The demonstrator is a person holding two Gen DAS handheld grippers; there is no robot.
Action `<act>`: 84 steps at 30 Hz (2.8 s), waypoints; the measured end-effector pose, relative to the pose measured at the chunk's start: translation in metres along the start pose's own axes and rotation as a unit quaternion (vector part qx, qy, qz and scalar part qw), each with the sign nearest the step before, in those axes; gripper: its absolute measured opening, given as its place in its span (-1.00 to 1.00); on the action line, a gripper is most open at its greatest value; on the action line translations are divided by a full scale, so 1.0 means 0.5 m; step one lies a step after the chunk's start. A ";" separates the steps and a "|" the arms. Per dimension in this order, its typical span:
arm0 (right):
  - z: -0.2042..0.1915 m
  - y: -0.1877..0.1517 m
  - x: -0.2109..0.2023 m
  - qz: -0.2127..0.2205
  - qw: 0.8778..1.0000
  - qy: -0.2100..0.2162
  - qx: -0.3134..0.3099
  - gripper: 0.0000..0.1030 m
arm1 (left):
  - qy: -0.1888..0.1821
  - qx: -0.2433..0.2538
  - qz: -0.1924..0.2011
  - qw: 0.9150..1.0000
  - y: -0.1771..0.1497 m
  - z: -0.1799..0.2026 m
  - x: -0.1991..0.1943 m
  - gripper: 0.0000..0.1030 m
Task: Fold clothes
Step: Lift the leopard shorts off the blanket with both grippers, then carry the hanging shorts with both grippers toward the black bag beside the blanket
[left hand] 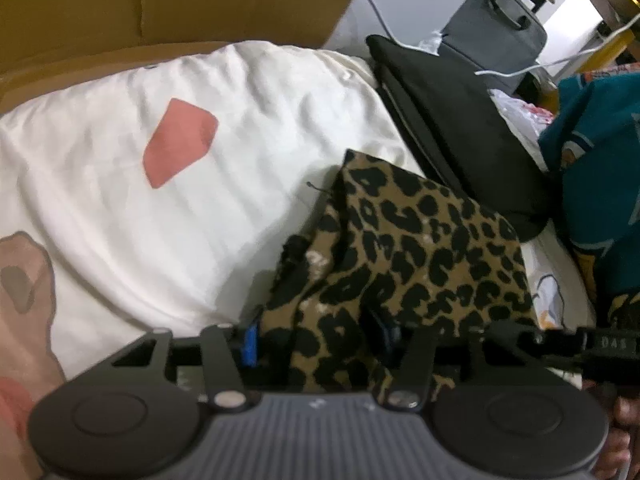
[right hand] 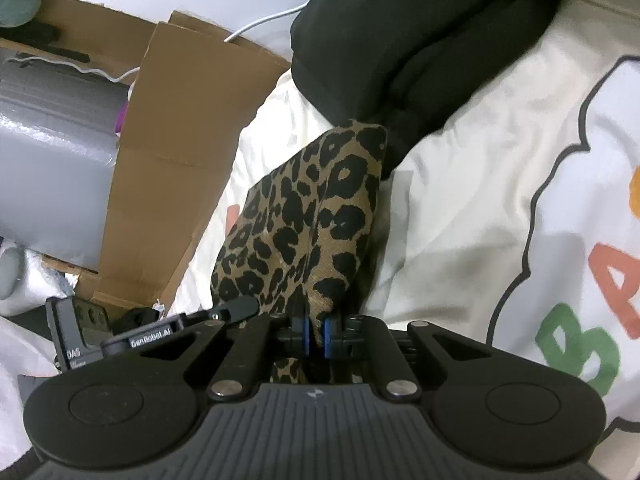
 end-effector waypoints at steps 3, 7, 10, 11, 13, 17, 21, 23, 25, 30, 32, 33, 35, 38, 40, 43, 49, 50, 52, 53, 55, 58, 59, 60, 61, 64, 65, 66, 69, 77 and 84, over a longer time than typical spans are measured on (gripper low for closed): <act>0.004 0.008 -0.011 -0.002 1.000 -0.007 -0.003 -0.90 | -0.011 -0.002 -0.003 1.000 -0.006 0.011 -0.003 -0.03; 0.018 0.026 -0.031 0.000 1.000 -0.017 -0.005 -0.90 | -0.014 0.007 -0.008 1.000 -0.009 0.029 0.001 -0.01; 0.028 0.031 -0.034 -0.008 1.000 -0.020 -0.004 -0.89 | -0.005 0.002 -0.008 1.000 -0.005 0.030 0.014 0.16; 0.030 0.030 -0.034 -0.010 1.000 -0.021 -0.003 -0.88 | -0.008 -0.002 -0.009 1.000 -0.005 0.027 0.018 0.21; 0.037 0.025 -0.036 -0.011 1.000 -0.020 0.002 -0.80 | -0.014 -0.009 -0.011 1.000 -0.005 0.021 0.024 0.30; 0.060 0.015 -0.032 -0.013 0.999 -0.021 0.021 -0.61 | -0.032 -0.009 -0.012 0.999 0.000 0.019 0.034 0.51; 0.080 0.003 -0.029 -0.012 0.999 -0.016 0.038 -0.52 | -0.038 0.000 -0.012 0.999 0.006 0.028 0.046 0.76; 0.083 -0.001 -0.027 -0.011 0.999 -0.014 0.043 -0.45 | -0.032 0.014 -0.015 0.999 0.006 0.035 0.050 0.76; 0.081 -0.005 -0.025 -0.010 0.999 -0.013 0.045 -0.44 | -0.019 0.031 -0.016 0.999 0.006 0.041 0.050 0.61; 0.069 -0.018 -0.017 -0.010 0.999 -0.003 0.047 -0.39 | -0.035 0.016 -0.015 0.999 0.013 0.023 0.032 -0.07; 0.066 -0.018 -0.017 -0.010 0.999 0.001 0.047 -0.42 | -0.050 0.014 -0.014 0.999 0.015 0.017 0.023 -0.20; 0.063 -0.017 -0.018 -0.009 0.999 0.003 0.046 -0.42 | -0.058 0.012 -0.017 0.998 0.016 0.016 0.019 -0.25; 0.057 -0.012 -0.022 -0.005 0.999 0.003 0.040 -0.41 | -0.061 0.020 -0.020 0.998 0.019 0.019 0.015 -0.26; 0.055 -0.010 -0.024 -0.002 0.999 0.004 0.036 -0.42 | -0.055 0.025 -0.027 0.998 0.021 0.023 0.018 -0.13; 0.058 -0.013 -0.020 -0.005 0.999 0.001 0.037 -0.41 | -0.049 0.014 -0.037 0.998 0.021 0.020 0.028 0.03; 0.059 -0.018 -0.014 -0.009 0.999 -0.003 0.036 -0.23 | -0.050 0.011 -0.040 0.998 0.013 0.014 0.038 0.23; 0.044 -0.026 0.001 -0.022 1.000 -0.004 0.023 -0.07 | -0.036 0.030 -0.020 0.999 0.001 0.024 0.034 0.07; 0.041 -0.026 0.003 -0.022 1.000 -0.005 0.018 -0.08 | -0.033 0.034 -0.016 0.999 0.001 0.027 0.031 -0.03; 0.035 -0.024 0.008 -0.021 1.000 -0.007 0.009 -0.40 | -0.026 0.041 -0.009 0.999 -0.001 0.033 0.024 -0.15; 0.031 -0.023 0.010 -0.022 1.000 -0.007 0.003 -0.59 | -0.023 0.045 -0.005 0.999 -0.002 0.035 0.020 -0.20; 0.022 -0.020 0.013 -0.022 1.000 -0.004 -0.013 -0.79 | -0.016 0.052 0.003 0.999 -0.003 0.042 0.014 -0.25; 0.007 -0.015 0.007 -0.015 0.999 -0.011 -0.040 -0.84 | -0.009 0.052 0.017 0.998 -0.009 0.055 0.002 -0.35; 0.002 -0.014 0.004 -0.013 0.999 -0.014 -0.046 -0.85 | -0.011 0.046 0.021 0.999 -0.011 0.056 -0.003 -0.39; -0.002 -0.012 0.001 -0.011 0.999 -0.016 -0.051 -0.85 | -0.014 0.042 0.025 0.999 -0.012 0.057 -0.010 -0.42; -0.008 -0.011 -0.003 -0.010 0.998 -0.017 -0.058 -0.86 | -0.015 0.041 0.029 0.999 -0.014 0.056 -0.016 -0.43; -0.026 -0.007 -0.012 -0.003 0.997 -0.017 -0.077 -0.87 | -0.017 0.037 0.041 0.998 -0.021 0.061 -0.038 -0.50; -0.033 -0.005 -0.014 0.000 0.997 -0.014 -0.082 -0.87 | -0.017 0.035 0.046 0.998 -0.023 0.062 -0.047 -0.51; -0.040 -0.003 -0.016 0.002 0.996 -0.011 -0.088 -0.87 | -0.016 0.032 0.051 0.998 -0.025 0.064 -0.056 -0.52; -0.059 0.000 -0.025 0.011 0.994 -0.005 -0.107 -0.88 | -0.018 0.018 0.071 0.997 -0.030 0.066 -0.087 -0.54; -0.153 0.029 -0.073 0.014 0.987 -0.010 -0.161 -0.89 | -0.031 -0.011 0.123 0.992 -0.036 0.088 -0.201 -0.55; -0.294 0.078 -0.150 0.029 0.970 -0.018 -0.239 -0.89 | -0.060 -0.015 0.181 0.982 -0.028 0.123 -0.341 -0.57</act>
Point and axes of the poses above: each gripper's, at about its wrist camera, not at the fingertips, and x roughly the way its jaws point, z to its right, y to its top, the point moved 4 cm from there along x, roughly the way its jaws point, and after that the axes turned 10 degrees about -x, right-handed, at the moved point
